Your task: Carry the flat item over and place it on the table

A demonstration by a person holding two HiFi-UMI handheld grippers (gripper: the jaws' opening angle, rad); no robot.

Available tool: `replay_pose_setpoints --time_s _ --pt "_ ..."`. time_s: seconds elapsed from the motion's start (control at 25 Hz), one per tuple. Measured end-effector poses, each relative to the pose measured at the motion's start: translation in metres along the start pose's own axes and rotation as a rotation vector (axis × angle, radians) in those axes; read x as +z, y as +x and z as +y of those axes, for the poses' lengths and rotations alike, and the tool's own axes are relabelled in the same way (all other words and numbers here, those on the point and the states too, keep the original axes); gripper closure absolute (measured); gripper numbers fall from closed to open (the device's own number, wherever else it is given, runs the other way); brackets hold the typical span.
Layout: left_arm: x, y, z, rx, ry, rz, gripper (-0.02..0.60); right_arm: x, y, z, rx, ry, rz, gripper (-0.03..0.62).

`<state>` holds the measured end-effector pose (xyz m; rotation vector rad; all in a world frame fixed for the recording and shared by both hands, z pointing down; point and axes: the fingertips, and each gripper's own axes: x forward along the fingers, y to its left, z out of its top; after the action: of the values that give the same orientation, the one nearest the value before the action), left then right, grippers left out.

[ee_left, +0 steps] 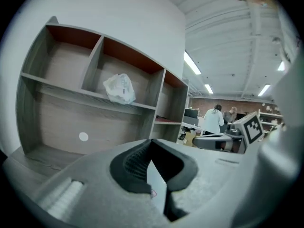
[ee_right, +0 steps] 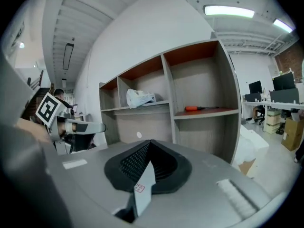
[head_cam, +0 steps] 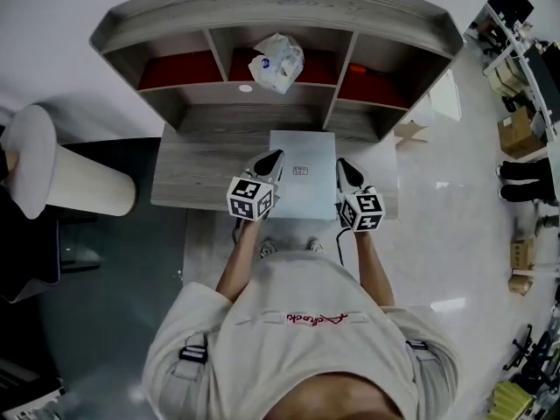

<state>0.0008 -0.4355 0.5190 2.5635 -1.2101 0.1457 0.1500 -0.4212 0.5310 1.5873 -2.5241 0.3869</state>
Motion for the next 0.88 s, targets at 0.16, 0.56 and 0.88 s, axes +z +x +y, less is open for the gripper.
replay_pose_setpoints --time_s 0.16,0.56,0.88 --pt "0.032 -0.002 -0.002 0.014 0.035 -0.065 0.581 0.031 0.001 0.003 0.002 -0.033 -0.061 0.589" --pt "0.043 -0.003 -0.001 0.022 0.059 -0.087 0.581 0.050 -0.004 0.001 -0.025 -0.034 -0.106 0.589" --pt "0.035 -0.005 0.001 0.037 0.047 -0.082 0.581 0.047 -0.006 0.002 -0.033 -0.037 -0.099 0.589"
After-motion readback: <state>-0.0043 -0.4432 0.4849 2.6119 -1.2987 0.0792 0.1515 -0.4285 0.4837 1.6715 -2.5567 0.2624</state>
